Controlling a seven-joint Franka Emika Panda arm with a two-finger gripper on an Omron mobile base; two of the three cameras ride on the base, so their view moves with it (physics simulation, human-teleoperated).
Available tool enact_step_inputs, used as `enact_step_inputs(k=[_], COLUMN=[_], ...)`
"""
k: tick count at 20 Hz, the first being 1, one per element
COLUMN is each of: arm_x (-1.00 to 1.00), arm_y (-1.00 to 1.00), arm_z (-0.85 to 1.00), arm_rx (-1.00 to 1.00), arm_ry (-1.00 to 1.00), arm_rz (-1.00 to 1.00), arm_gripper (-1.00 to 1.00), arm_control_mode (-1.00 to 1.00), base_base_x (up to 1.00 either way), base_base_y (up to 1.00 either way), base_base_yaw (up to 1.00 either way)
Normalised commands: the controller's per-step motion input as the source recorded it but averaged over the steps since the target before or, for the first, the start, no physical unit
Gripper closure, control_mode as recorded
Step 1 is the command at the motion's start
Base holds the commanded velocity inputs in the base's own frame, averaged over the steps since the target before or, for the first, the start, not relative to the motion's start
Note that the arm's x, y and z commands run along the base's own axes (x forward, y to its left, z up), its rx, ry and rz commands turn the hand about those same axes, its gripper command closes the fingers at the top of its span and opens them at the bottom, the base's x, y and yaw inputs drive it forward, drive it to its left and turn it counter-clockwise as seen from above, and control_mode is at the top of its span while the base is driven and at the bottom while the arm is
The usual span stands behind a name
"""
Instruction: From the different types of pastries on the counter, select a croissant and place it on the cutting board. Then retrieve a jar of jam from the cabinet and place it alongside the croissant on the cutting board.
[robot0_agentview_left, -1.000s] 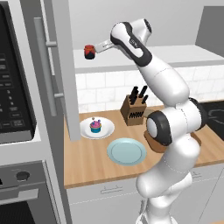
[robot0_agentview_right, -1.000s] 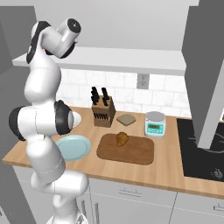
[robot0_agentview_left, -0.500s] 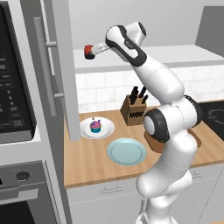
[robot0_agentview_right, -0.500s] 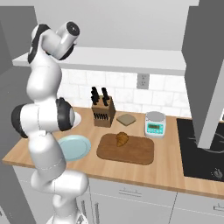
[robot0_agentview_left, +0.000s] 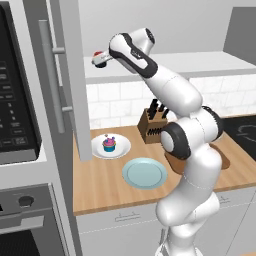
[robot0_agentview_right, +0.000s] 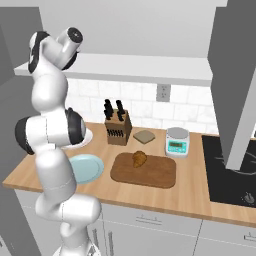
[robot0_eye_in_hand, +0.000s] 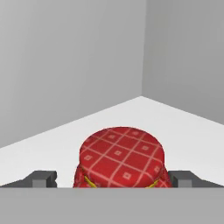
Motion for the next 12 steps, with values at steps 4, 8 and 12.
enact_step_inputs(k=[4, 8, 12], arm_x=[0.10, 0.00, -0.12], arm_y=[0.51, 0.25, 0.22], arm_z=[-0.14, -0.19, 0.14], arm_rx=[-0.01, 0.00, -0.05], arm_ry=[0.00, 0.00, -0.09], arm_rz=[0.00, 0.00, 0.00], arm_gripper=[1.00, 1.00, 1.00], arm_control_mode=[-1.00, -1.00, -1.00], base_base_x=[0.00, 0.00, 0.00], base_base_y=[0.00, 0.00, 0.00], base_base_yaw=[0.00, 0.00, 0.00])
